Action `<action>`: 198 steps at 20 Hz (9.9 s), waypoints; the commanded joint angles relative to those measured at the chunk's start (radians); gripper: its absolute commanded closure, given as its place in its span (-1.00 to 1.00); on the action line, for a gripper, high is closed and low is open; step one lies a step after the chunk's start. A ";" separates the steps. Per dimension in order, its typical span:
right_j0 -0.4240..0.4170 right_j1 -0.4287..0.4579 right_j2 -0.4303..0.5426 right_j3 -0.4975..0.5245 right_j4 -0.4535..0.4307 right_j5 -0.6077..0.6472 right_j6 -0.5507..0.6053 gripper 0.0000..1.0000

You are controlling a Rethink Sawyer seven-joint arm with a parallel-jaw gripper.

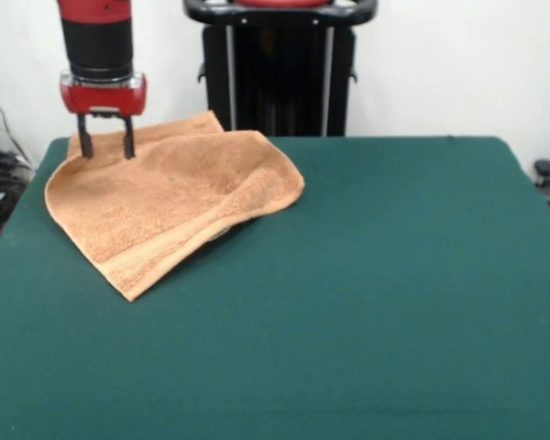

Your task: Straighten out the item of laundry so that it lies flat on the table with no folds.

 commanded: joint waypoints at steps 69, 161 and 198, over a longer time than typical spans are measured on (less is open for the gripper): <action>0.452 0.513 -0.289 -0.187 0.148 -0.494 0.221 -1.00; 0.497 -0.001 -0.195 0.178 0.324 -0.193 0.179 -1.00; 0.473 0.254 -0.325 0.247 0.183 -0.530 0.165 -1.00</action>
